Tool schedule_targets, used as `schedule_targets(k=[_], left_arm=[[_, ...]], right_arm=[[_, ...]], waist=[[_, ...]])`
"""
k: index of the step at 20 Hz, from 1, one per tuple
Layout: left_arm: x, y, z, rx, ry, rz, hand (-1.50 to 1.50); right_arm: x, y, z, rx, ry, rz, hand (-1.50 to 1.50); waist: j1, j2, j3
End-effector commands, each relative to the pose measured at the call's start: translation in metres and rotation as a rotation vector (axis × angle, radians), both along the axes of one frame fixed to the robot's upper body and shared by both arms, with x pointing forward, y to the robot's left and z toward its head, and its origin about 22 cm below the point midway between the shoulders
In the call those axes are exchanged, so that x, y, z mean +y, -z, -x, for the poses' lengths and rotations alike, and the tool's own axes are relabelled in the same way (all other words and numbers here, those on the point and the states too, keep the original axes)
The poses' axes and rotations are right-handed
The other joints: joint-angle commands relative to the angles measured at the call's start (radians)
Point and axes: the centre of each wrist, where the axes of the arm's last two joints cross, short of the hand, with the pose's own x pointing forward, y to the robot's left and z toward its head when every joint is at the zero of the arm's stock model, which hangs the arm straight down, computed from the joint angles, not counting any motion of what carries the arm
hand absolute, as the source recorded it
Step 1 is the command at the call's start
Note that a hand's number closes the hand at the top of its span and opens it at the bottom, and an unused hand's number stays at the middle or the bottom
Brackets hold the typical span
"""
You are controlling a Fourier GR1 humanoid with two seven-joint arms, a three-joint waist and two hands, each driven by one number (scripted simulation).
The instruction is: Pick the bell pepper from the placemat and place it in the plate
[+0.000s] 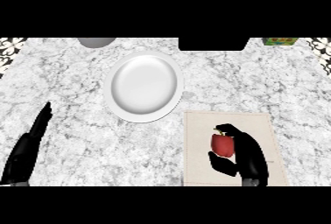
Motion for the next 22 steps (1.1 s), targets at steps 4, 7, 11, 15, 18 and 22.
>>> schedule_targets(k=[4, 7, 11, 15, 18, 22], left_arm=[[0.012, 0.009, 0.006, -0.006, -0.009, 0.002, 0.00], [0.008, 0.001, -0.002, -0.007, -0.001, -0.016, 0.00], [0.010, 0.002, -0.001, -0.003, 0.021, 0.001, 0.00], [-0.009, -0.002, -0.009, -0.030, 0.073, 0.002, 0.00], [-0.006, 0.001, -0.009, -0.019, 0.068, 0.017, 0.00], [-0.012, -0.002, -0.018, -0.026, 0.048, 0.011, 0.00]], right_arm=[[0.001, 0.006, -0.003, -0.057, -0.025, -0.003, 1.50], [0.006, 0.016, -0.007, -0.058, -0.017, 0.028, 1.50], [-0.062, -0.013, -0.073, -0.042, -0.191, 0.174, 1.50], [-0.117, -0.060, -0.116, -0.029, -0.307, 0.371, 1.50], [-0.147, -0.072, -0.142, -0.119, -0.324, 0.440, 1.50], [-0.156, -0.089, -0.172, -0.293, -0.328, 0.422, 1.50]], waist=[[0.000, 0.000, 0.000], [-0.001, 0.000, 0.000], [0.030, 0.011, 0.000], [0.080, 0.029, 0.001], [0.076, 0.027, 0.003], [0.057, 0.021, 0.003]])
